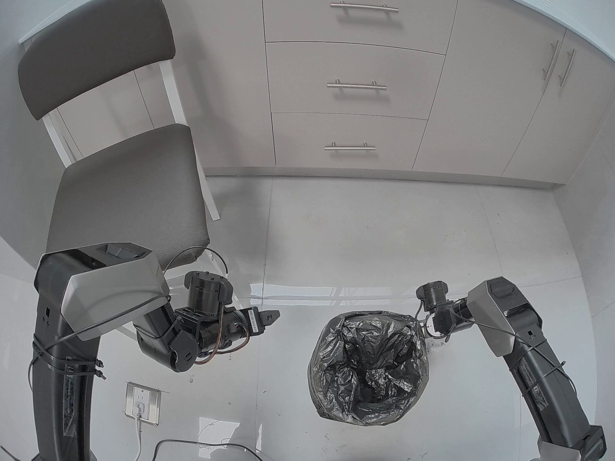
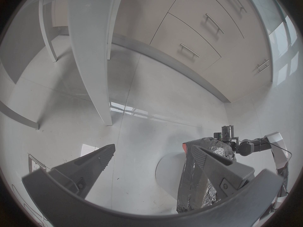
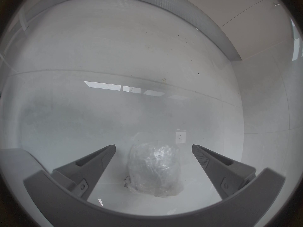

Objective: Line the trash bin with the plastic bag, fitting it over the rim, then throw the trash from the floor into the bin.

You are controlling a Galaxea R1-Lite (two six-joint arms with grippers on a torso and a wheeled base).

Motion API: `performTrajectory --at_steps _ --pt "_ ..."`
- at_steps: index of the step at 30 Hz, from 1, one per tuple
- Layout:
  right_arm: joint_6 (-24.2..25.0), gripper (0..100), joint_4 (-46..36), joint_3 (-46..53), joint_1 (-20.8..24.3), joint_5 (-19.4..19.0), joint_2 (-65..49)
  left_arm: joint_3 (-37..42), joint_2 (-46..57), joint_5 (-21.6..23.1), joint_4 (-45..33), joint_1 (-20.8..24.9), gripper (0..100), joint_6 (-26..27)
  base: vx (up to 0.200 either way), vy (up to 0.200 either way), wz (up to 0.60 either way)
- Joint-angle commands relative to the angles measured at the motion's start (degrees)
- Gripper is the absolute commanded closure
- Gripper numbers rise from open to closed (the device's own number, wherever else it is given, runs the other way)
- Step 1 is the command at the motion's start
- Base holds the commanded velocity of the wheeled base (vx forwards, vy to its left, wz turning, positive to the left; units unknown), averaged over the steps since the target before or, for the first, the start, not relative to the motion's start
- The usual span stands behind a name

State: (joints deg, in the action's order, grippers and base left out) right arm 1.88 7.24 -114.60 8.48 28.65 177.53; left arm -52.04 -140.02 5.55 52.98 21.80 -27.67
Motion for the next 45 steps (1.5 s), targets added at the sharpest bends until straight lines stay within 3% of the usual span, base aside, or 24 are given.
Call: performTrajectory --at_steps 1,16,17,40,41,45 --pt "0.1 0 0.1 0.0 -0.3 0.0 0.1 0.0 -0.1 0.0 0.0 0.0 0 0.0 0.000 0.000 0.00" --pt "-2.5 0 6.6 0.0 -0.5 -0.8 0.1 0.0 -0.2 0.0 0.0 0.0 0 0.1 0.000 0.000 0.00" --pt "-2.5 100 6.7 0.0 -0.6 -0.8 0.1 0.0 -0.2 0.0 0.0 0.0 0 0.1 0.000 0.000 0.00" --pt "-4.9 100 10.1 0.0 -0.7 -0.8 0.1 -0.1 -0.2 0.0 0.0 0.0 0 0.1 0.000 0.000 0.00" --pt "-4.9 0 10.1 0.0 -0.7 -0.8 0.1 -0.1 -0.2 0.0 0.0 0.0 0 0.1 0.000 0.000 0.00" --pt "-5.1 0 9.5 0.0 -0.8 -0.9 0.1 -0.1 -0.2 0.0 0.0 0.0 0 0.1 0.000 0.000 0.00"
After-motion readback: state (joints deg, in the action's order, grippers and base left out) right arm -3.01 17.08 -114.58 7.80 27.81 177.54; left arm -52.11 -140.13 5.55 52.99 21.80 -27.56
